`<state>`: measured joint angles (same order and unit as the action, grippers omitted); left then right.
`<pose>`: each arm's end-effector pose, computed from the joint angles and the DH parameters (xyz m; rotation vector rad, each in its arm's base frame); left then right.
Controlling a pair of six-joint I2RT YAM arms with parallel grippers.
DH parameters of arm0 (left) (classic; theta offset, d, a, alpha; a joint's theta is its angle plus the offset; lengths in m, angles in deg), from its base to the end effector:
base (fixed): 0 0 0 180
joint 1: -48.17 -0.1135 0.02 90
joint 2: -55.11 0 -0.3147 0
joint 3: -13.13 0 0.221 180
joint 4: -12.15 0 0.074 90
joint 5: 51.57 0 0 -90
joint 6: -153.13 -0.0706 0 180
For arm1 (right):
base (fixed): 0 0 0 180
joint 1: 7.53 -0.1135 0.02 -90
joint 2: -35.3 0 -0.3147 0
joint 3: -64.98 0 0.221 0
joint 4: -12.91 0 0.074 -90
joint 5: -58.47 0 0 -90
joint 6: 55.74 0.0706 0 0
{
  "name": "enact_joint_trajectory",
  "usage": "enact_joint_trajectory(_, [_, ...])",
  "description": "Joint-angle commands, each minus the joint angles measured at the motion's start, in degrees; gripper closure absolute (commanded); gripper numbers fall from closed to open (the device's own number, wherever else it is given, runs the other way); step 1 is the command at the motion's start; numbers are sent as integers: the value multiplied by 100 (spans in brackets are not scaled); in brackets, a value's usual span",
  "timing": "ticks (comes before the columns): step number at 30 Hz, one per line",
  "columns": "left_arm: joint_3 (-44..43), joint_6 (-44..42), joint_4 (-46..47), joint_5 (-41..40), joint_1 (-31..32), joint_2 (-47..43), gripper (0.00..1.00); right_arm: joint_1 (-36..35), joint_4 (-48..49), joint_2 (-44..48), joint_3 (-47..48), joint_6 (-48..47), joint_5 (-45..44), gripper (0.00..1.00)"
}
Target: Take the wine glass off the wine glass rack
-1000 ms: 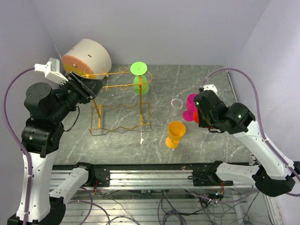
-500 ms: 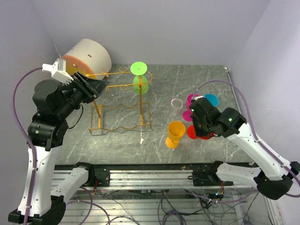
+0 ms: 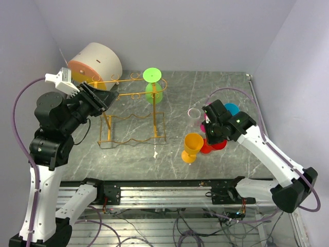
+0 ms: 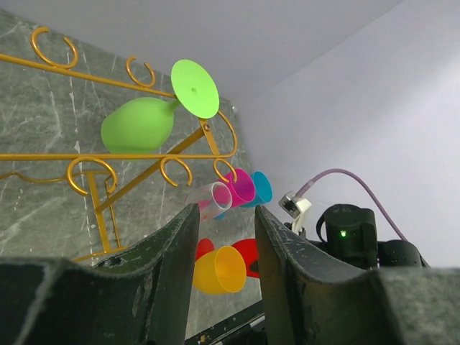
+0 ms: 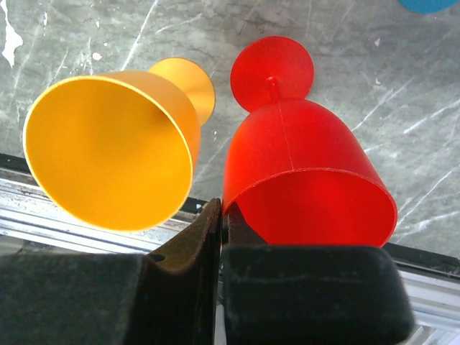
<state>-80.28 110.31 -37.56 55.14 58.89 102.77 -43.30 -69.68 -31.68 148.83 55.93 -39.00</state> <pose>0.0980 -0.0392 0.4946 -0.3142 1.7075 -0.9980 0.1414 0.0905 0.3360 -0.2944 2.6900 0.1248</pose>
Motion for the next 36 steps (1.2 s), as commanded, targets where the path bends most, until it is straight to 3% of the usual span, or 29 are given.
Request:
enact_joint_trajectory(1, [83,-54,38,32,20,-94,53,58,260,-247,94,-198,88,99])
enact_joint_trajectory(7, [73,-84,-3,24,22,-99,53,89,302,-405,56,-151,16,97])
enact_joint_trajectory(14, [136,-97,4,84,28,-103,51,113,180,-487,208,-120,-276,76])
enact_joint_trajectory(32, [209,134,389,239,26,37,50,119,-267,21,2065,80,-770,72])
enact_joint_trajectory(36, [125,293,801,476,20,341,44,120,145,293,1893,212,-790,63])
